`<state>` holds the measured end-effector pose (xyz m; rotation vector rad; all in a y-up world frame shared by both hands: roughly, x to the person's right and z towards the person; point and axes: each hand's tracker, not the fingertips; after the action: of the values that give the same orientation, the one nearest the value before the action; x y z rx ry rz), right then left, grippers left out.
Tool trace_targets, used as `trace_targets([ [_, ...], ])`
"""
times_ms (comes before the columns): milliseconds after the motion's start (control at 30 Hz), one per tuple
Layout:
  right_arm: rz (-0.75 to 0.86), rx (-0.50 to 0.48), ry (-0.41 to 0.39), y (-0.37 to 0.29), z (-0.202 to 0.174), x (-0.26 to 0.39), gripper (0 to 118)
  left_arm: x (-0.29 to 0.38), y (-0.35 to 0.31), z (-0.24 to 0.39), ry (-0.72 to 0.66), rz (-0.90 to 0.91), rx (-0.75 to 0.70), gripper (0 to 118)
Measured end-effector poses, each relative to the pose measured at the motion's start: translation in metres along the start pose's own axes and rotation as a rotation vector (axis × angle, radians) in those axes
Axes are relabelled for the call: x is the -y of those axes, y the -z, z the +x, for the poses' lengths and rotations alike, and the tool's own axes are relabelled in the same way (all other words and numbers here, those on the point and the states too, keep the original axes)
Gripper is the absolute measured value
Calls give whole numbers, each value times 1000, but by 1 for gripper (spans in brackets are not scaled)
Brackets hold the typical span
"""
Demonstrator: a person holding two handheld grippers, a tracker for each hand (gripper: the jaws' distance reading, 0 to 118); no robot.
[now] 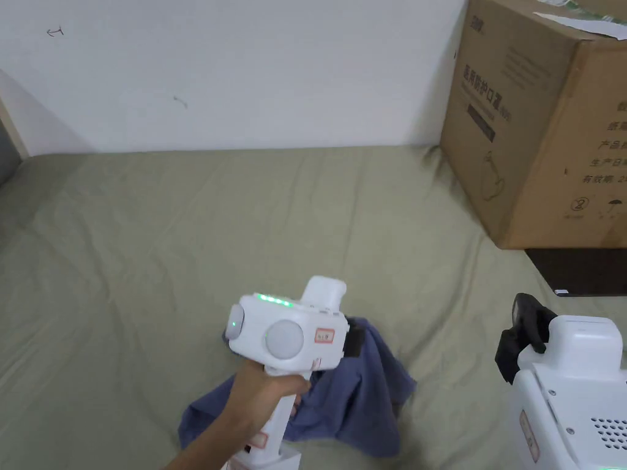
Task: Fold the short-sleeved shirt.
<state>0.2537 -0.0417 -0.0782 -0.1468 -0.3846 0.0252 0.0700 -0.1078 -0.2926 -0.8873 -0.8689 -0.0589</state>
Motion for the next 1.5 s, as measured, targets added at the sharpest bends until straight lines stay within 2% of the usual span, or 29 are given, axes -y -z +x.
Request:
trace_targets([
  [200, -31, -15, -10, 6, -7, 9, 0, 50, 60, -12, 49, -193, -136, 6],
  [333, -42, -24, -13, 7, -9, 11, 0, 62, 71, -16, 21, -236, -144, 6],
  [367, -43, -24, -17, 6, -10, 11, 0, 61, 67, -16, 12, -224, -139, 11],
  [400, -44, -24, -20, 6, -10, 11, 0, 59, 62, -15, 5, -200, -135, 23],
  [433, -43, -25, -21, 6, -10, 10, 0, 56, 57, -15, -5, -176, -124, 43],
  [467, -41, -27, -22, 5, -10, 9, 0, 53, 50, -14, -9, -150, -116, 75],
  [500, -39, -27, -23, 4, -10, 8, 0, 50, 39, -11, -10, -106, -121, 89],
  [600, -24, -25, -26, 2, -12, 2, 0, 39, 3, -6, -13, 33, -149, 105],
  [767, 13, -25, -17, -1, -16, -13, 0, 18, -68, -4, 23, 251, -212, 106],
  [933, 53, -29, -8, -3, -21, -29, 0, 15, -134, -6, 96, 508, -406, 106],
  [1067, 78, -37, -6, -4, -27, -38, 0, 24, -168, -17, 109, 651, -540, 104],
  [1133, 87, -45, -6, -4, -30, -41, 0, 32, -182, -22, 100, 716, -605, 99],
  [1200, 94, -50, -8, -5, -33, -43, 0, 40, -192, -29, 92, 781, -631, 77],
  [1233, 97, -54, -7, -5, -35, -43, 0, 43, -197, -32, 80, 799, -640, 62],
  [1300, 98, -61, -7, -5, -38, -43, 0, 47, -204, -37, 71, 808, -639, 8],
  [1333, 98, -66, -8, -5, -39, -43, 0, 49, -207, -40, 72, 807, -631, 0],
  [1433, 98, -75, -10, -5, -44, -43, 0, 47, -210, -46, 66, 783, -588, 0],
  [1500, 97, -79, -10, -5, -46, -43, 0, 46, -208, -45, 66, 761, -624, 0],
])
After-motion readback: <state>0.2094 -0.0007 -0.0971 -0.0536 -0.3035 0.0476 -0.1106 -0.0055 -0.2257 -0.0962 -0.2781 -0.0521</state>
